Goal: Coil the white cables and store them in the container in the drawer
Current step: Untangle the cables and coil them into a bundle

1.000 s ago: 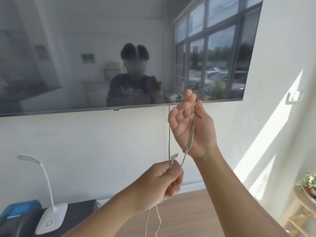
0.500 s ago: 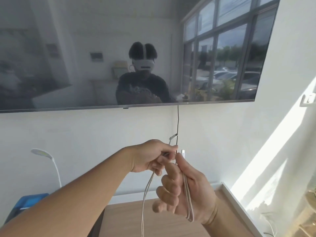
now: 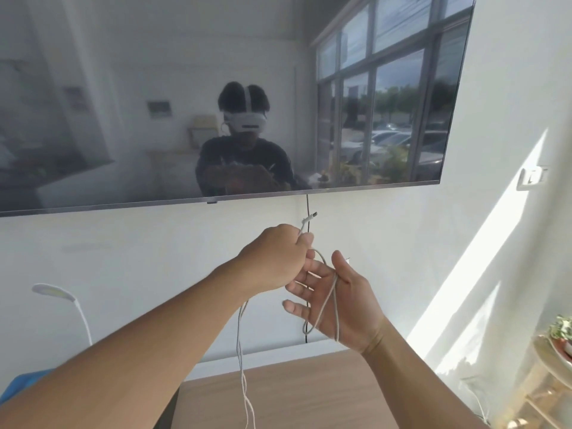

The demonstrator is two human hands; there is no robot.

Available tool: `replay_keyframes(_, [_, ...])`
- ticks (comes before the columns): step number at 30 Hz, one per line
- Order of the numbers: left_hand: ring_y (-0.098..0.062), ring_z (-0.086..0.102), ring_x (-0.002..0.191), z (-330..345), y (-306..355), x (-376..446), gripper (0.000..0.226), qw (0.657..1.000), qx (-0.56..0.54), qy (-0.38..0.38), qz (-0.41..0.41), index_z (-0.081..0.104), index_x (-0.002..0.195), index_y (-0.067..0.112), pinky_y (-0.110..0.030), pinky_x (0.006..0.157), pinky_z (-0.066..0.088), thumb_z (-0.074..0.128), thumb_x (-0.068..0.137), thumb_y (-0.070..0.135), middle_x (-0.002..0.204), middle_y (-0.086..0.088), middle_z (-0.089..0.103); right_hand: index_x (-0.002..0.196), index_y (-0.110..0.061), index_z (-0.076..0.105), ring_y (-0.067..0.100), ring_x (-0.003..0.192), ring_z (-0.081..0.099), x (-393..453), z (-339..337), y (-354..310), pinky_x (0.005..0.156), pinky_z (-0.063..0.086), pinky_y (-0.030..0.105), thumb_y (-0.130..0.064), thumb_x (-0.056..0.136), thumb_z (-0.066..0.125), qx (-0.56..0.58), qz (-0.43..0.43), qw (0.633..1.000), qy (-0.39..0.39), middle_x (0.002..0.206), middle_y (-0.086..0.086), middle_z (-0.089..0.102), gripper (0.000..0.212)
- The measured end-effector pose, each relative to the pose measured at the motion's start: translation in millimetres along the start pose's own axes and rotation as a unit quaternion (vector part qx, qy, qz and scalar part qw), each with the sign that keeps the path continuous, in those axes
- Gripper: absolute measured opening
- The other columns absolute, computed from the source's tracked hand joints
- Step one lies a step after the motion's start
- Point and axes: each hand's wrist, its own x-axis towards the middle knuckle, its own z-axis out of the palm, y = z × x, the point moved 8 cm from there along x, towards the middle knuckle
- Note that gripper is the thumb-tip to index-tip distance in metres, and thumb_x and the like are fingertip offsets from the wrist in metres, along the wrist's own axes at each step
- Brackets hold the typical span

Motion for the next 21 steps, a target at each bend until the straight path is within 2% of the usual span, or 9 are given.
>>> replay_keyframes(2, [-0.018,0.069,0.084,-1,9,-4,0.041,0.999,0.037,0.014,0.019,0.064,0.085,0.024,-0.042,0.084,0.055,0.035,0.101,0.047,0.086,0.009,0.071,0.109,-0.01,0.068,0.034,0.102,0.067,4,-4,-7,0.087,0.056,0.053,-0.056,0.105,0.034,-0.002,-0.013,1.0,0.015,0.112,0.018,0.068,0.057])
replay_keyframes(4, [-0.021,0.07,0.087,3,16,-10,0.04,0.999,0.024,0.005,0.029,0.065,0.09,0.025,-0.046,0.084,0.057,0.033,0.1,0.048,0.091,0.006,0.071,0.105,-0.011,0.07,0.035,0.104,0.069,8,-7,-14,0.09,0.056,0.053,-0.054,0.107,0.032,0.003,-0.03,0.999,0.027,0.112,0.017,0.071,0.057])
replay_keyframes(6, [-0.022,0.07,0.09,11,21,-15,0.038,0.999,0.017,-0.01,0.043,0.065,0.101,0.026,-0.045,0.083,0.057,0.033,0.099,0.047,0.097,0.005,0.072,0.125,-0.01,0.065,0.034,0.116,0.066,10,-7,-22,0.098,0.053,0.052,-0.052,0.109,0.028,0.017,-0.047,0.998,0.027,0.125,0.018,0.069,0.059])
replay_keyframes(8, [-0.026,0.066,0.09,19,23,-23,0.029,0.994,0.081,0.007,0.072,0.053,0.102,0.026,-0.044,0.079,0.054,0.031,0.103,0.045,0.098,0.002,0.067,0.143,-0.007,0.052,0.037,0.135,0.053,12,-5,-31,0.116,0.037,0.053,-0.048,0.11,0.026,0.034,-0.067,0.997,0.019,0.146,0.02,0.058,0.058])
replay_keyframes(10, [-0.032,0.062,0.092,27,20,-34,0.024,0.985,0.14,0.043,0.087,0.048,0.105,0.025,-0.046,0.078,0.052,0.03,0.106,0.041,0.103,-0.001,0.063,0.143,-0.004,0.051,0.039,0.142,0.048,13,0,-39,0.123,0.025,0.055,-0.046,0.111,0.026,0.052,-0.083,0.995,0.009,0.152,0.022,0.051,0.058])
replay_keyframes(14, [-0.038,0.063,0.097,41,13,-47,0.025,0.983,0.141,0.096,0.072,0.047,0.125,0.018,-0.043,0.075,0.05,0.032,0.108,0.029,0.118,-0.009,0.057,0.145,-0.007,0.051,0.036,0.141,0.05,17,4,-41,0.124,0.019,0.062,-0.046,0.111,0.024,0.04,-0.085,0.996,0.009,0.153,0.013,0.054,0.059])
replay_keyframes(16, [-0.037,0.063,0.097,42,12,-51,0.022,0.984,0.115,0.123,0.054,0.047,0.122,0.017,-0.039,0.07,0.043,0.033,0.108,0.028,0.114,-0.009,0.057,0.15,-0.011,0.046,0.033,0.142,0.05,21,5,-42,0.121,0.02,0.066,-0.046,0.11,0.026,0.031,-0.084,0.996,0.001,0.151,0.0,0.057,0.057])
replay_keyframes(18, [-0.036,0.063,0.095,47,13,-54,0.013,0.985,0.097,0.134,0.042,0.045,0.105,0.02,-0.037,0.067,0.039,0.034,0.108,0.026,0.103,-0.007,0.055,0.153,-0.014,0.045,0.029,0.142,0.05,25,7,-43,0.12,0.023,0.067,-0.046,0.11,0.029,0.011,-0.087,0.996,-0.003,0.148,-0.009,0.059,0.055])
replay_keyframes(21, [-0.032,0.064,0.094,55,9,-52,0.013,0.989,0.073,0.124,0.019,0.047,0.102,0.017,-0.037,0.067,0.044,0.035,0.106,0.02,0.108,-0.007,0.061,0.147,-0.015,0.055,0.023,0.139,0.054,29,7,-44,0.121,0.025,0.063,-0.047,0.109,0.034,-0.007,-0.095,0.995,0.005,0.145,-0.008,0.063,0.054])
